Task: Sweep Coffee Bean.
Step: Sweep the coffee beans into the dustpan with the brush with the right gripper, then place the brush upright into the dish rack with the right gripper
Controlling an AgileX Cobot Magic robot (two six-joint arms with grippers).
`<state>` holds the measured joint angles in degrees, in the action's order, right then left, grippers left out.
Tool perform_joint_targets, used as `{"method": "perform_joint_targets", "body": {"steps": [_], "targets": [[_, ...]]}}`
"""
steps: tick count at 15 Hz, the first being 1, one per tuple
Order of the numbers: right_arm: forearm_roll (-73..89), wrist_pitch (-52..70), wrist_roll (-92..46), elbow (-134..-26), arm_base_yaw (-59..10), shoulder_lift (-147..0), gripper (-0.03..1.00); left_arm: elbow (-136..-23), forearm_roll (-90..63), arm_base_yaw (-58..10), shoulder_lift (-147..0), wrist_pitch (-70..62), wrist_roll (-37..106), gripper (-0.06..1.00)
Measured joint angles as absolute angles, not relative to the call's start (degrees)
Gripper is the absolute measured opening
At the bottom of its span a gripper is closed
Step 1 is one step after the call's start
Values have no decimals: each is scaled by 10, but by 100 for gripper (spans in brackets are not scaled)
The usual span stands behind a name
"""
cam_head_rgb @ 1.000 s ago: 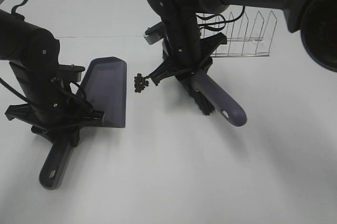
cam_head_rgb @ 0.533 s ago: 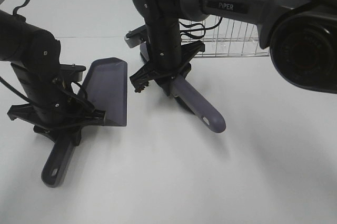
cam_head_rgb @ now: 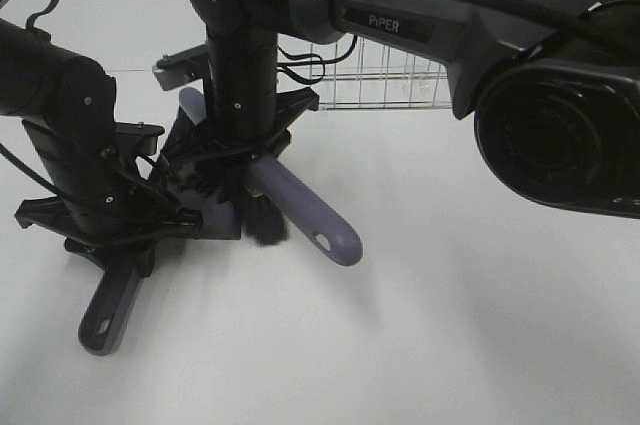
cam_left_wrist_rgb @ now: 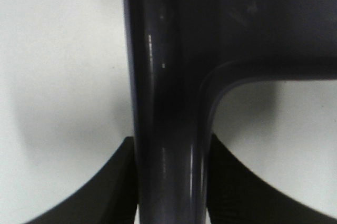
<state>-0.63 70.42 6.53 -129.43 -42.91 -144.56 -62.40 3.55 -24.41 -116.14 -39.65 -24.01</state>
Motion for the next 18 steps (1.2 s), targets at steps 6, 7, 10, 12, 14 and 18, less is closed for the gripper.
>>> {"method": "perform_joint_targets", "body": {"steps": [6, 7, 10, 12, 14, 18], "targets": [[-81, 705, 69, -1350, -431, -1438, 30, -624, 36, -244, -1161, -396, -238, 35], [-104, 705, 70, -1350, -431, -1434, 30, -624, 35, -244, -1161, -396, -238, 35], [-128, 705, 70, -1350, -427, -1412, 30, -625, 34, -244, -1162, -396, -237, 35], [-129, 706, 67, -1350, -411, -1389, 30, -625, 34, -244, -1162, -396, -235, 35], [-129, 704, 66, -1340, -378, -1360, 30, -625, 34, -244, -1162, -397, -235, 35], [-122, 704, 66, -1199, -276, -1256, 30, -625, 34, -244, -1162, -397, -233, 35]]}}
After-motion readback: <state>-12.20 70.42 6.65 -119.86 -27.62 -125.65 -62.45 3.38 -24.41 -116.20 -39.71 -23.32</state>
